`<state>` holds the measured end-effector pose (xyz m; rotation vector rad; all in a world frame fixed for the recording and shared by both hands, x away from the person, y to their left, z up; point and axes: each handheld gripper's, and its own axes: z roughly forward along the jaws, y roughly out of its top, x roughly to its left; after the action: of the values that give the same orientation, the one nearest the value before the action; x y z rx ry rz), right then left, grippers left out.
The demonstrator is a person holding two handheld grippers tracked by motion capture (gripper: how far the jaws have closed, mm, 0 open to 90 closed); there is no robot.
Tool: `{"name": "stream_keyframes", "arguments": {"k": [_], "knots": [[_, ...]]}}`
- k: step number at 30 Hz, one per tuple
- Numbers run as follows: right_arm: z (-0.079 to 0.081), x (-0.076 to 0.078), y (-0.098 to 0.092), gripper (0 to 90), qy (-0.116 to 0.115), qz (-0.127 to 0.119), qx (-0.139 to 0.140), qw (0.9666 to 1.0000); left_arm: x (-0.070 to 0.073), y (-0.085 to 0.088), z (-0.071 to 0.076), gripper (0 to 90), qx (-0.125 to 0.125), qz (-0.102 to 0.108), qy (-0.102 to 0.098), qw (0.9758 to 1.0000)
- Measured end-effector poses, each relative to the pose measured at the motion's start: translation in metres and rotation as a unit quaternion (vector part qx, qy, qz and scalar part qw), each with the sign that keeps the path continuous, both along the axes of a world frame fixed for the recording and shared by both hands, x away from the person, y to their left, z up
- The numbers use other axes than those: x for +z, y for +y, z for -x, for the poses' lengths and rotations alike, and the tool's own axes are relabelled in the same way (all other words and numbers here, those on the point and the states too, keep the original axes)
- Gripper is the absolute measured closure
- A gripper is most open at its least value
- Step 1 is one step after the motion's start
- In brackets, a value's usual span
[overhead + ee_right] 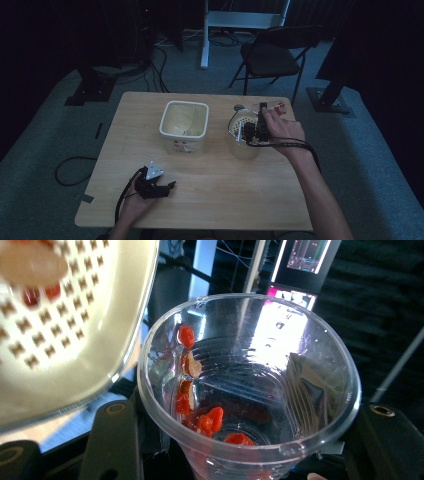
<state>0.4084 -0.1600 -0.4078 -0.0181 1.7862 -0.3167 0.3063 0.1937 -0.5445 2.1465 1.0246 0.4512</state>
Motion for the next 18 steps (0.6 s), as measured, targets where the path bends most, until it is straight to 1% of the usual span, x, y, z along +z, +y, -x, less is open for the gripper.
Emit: {"name": "stream_keyframes", "arguments": {"k": [3, 5, 6, 7, 8, 9, 10, 11, 12, 13, 14, 15, 16, 18], "knots": [[0.0, 0.004, 0.0, 40.3, 0.004, -0.031, 0.001, 0.9995, 0.0, 0.0, 0.0, 30.2, -0.001, 0.0, 0.0, 1.0], [0.002, 0.008, 0.0, 40.2, 0.008, -0.061, 0.001, 0.9981, 0.0, 0.0, 0.0, 30.1, -0.001, -0.001, 0.0, 1.0], [0.003, 0.011, 0.0, 40.1, 0.009, -0.081, 0.004, 0.9967, 0.0, 0.0, 0.0, 30.1, 0.0, -0.001, 0.0, 1.0], [0.003, 0.014, -0.001, 40.1, 0.012, -0.103, 0.004, 0.9946, 0.0, 0.0, 0.0, 30.2, 0.001, 0.0, 0.0, 1.0], [0.003, 0.018, -0.001, 40.1, 0.015, -0.127, 0.003, 0.9918, 0.0, 0.0, 0.0, 30.1, 0.002, 0.001, 0.0, 1.0], [0.004, 0.021, -0.002, 40.1, 0.02, -0.155, 0.005, 0.9876, 0.0, 0.0, 0.0, 30.2, 0.002, 0.001, -0.001, 1.0], [0.004, 0.025, -0.003, 40.0, 0.024, -0.178, 0.007, 0.9837, 0.0, 0.0, 0.0, 30.2, 0.003, 0.001, -0.001, 1.0], [0.004, 0.028, -0.003, 40.0, 0.027, -0.205, 0.006, 0.9783, 0.0, 0.0, 0.001, 30.2, 0.004, 0.001, -0.001, 1.0], [0.004, 0.031, -0.005, 39.9, 0.031, -0.232, 0.008, 0.9723, 0.0, 0.0, 0.001, 30.2, 0.004, 0.001, -0.001, 1.0], [0.004, 0.034, -0.006, 39.8, 0.036, -0.259, 0.009, 0.9652, 0.0, 0.0, 0.001, 30.2, 0.004, 0.001, -0.001, 1.0], [0.005, 0.037, -0.008, 39.8, 0.043, -0.289, 0.011, 0.9564, 0.0, 0.0, 0.001, 30.2, 0.004, 0.001, -0.001, 1.0], [0.005, 0.041, -0.01, 39.8, 0.051, -0.317, 0.015, 0.9468, 0.0, 0.0, 0.001, 30.2, 0.005, 0.001, -0.001, 1.0], [0.006, 0.044, -0.012, 39.7, 0.062, -0.345, 0.02, 0.9363, 0.0, 0.0, 0.001, 30.2, 0.005, 0.001, -0.001, 1.0], [0.007, 0.048, -0.017, 39.4, 0.081, -0.403, 0.027, 0.911, 0.0, 0.0, 0.001, 30.1, 0.004, 0.001, -0.001, 1.0]]}}
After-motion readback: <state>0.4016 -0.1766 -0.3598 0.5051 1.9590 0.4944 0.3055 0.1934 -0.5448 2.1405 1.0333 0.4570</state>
